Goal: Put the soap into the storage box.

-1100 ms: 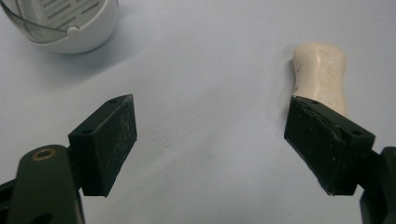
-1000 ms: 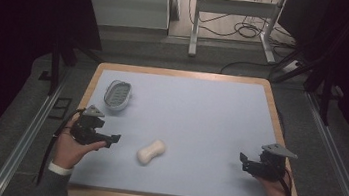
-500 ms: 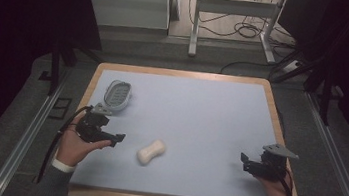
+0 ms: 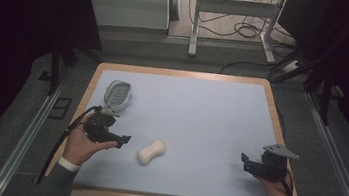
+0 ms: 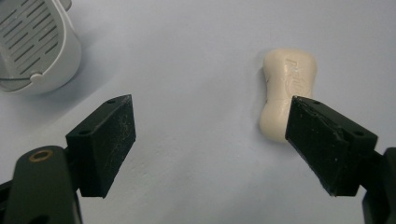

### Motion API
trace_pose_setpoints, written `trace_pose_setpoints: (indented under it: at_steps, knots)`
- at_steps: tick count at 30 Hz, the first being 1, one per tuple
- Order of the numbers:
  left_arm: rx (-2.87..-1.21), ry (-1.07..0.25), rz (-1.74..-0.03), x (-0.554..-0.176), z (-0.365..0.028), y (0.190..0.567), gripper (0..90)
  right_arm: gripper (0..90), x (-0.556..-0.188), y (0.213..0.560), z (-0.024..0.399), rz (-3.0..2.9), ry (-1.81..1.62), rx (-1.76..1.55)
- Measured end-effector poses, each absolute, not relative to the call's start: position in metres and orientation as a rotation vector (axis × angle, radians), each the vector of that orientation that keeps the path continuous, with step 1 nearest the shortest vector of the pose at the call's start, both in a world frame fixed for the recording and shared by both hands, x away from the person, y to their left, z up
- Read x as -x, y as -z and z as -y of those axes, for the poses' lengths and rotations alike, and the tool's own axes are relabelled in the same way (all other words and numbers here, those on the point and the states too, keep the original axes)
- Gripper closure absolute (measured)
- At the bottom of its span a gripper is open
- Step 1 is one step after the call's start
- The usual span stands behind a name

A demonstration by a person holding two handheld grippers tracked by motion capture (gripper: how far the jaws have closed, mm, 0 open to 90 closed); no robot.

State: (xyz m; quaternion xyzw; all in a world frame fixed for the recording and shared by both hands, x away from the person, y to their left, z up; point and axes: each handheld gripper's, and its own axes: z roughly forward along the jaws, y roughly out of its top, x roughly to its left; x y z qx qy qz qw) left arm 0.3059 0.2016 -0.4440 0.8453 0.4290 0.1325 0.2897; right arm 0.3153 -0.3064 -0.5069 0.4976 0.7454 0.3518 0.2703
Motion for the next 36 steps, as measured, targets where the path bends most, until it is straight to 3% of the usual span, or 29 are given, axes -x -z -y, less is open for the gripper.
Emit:
trace_pose_setpoints:
  at_steps: [36]
  knots:
    - [-2.377,-0.354,-1.032,-0.312,-0.144,0.439,15.9,7.7,-0.315,0.508,0.307,-2.011,-0.938,-1.351]
